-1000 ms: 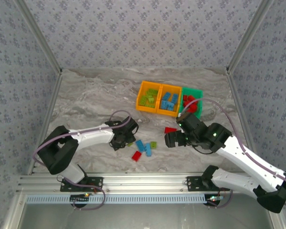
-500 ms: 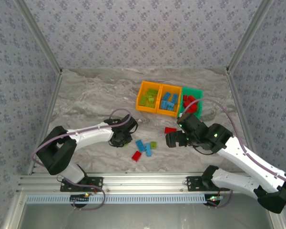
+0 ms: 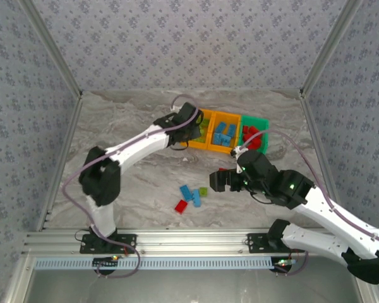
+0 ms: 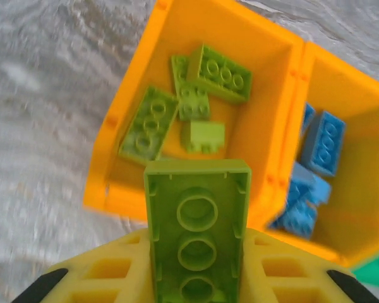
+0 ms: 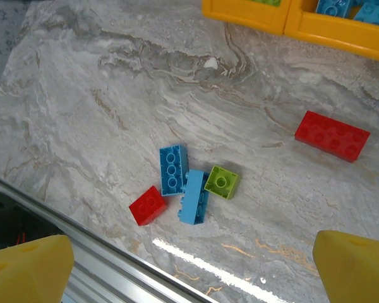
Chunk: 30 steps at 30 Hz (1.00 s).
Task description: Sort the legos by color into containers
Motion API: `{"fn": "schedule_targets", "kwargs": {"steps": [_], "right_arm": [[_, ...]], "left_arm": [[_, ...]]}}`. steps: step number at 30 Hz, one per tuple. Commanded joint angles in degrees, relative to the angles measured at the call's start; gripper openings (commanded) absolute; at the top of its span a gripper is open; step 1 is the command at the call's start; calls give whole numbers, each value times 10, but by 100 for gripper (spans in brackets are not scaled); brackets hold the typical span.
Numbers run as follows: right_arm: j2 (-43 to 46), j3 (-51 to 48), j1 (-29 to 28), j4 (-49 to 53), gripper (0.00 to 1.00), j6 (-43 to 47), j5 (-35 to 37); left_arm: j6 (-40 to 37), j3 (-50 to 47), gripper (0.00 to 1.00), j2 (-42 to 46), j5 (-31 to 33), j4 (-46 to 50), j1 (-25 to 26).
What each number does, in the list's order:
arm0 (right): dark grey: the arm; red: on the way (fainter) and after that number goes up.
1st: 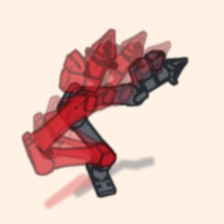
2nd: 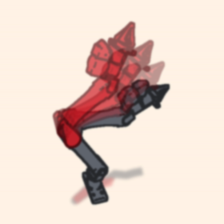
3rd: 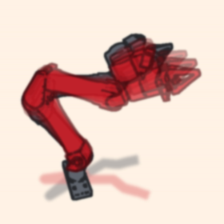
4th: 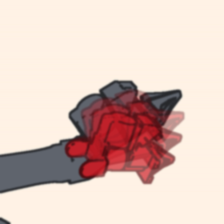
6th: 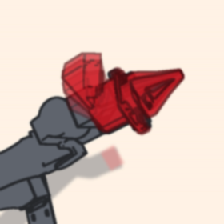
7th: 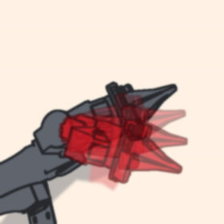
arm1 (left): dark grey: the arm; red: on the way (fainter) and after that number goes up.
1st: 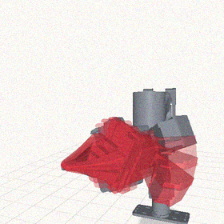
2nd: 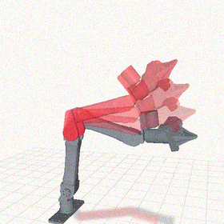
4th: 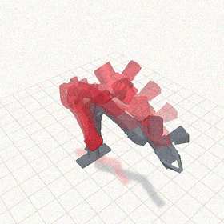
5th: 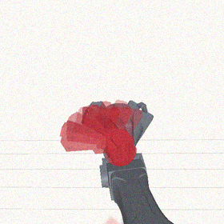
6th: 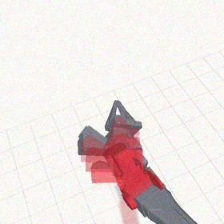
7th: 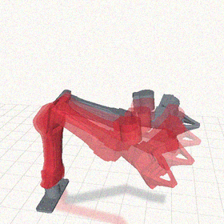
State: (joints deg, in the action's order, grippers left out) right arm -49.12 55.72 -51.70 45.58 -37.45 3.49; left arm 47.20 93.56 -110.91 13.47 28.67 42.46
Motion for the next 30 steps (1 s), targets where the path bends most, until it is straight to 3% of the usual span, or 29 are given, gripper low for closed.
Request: {"fn": "schedule_targets", "kwargs": {"steps": [1,4,8,15,23,27,30], "right_arm": [[18,-8,-6,9,100,-24,28],[27,-13,-6,22,100,-32,39],[29,-22,-5,49,100,-54,84],[-53,-15,38,105,100,-103,145],[-233,-13,116,16,100,-143,90],[-316,-1,132,-42,100,-141,85],[-375,15,140,-63,100,-141,88]], "left_arm": [[-71,104,36,-83,-2,28,-19],[-84,168,52,-122,-9,42,-27],[-91,169,58,-91,-18,38,-24],[-146,-52,59,155,13,-47,28],[-366,-264,62,452,23,-28,97],[-477,-323,63,568,-43,54,102],[-566,-368,70,640,-115,96,102]]}}
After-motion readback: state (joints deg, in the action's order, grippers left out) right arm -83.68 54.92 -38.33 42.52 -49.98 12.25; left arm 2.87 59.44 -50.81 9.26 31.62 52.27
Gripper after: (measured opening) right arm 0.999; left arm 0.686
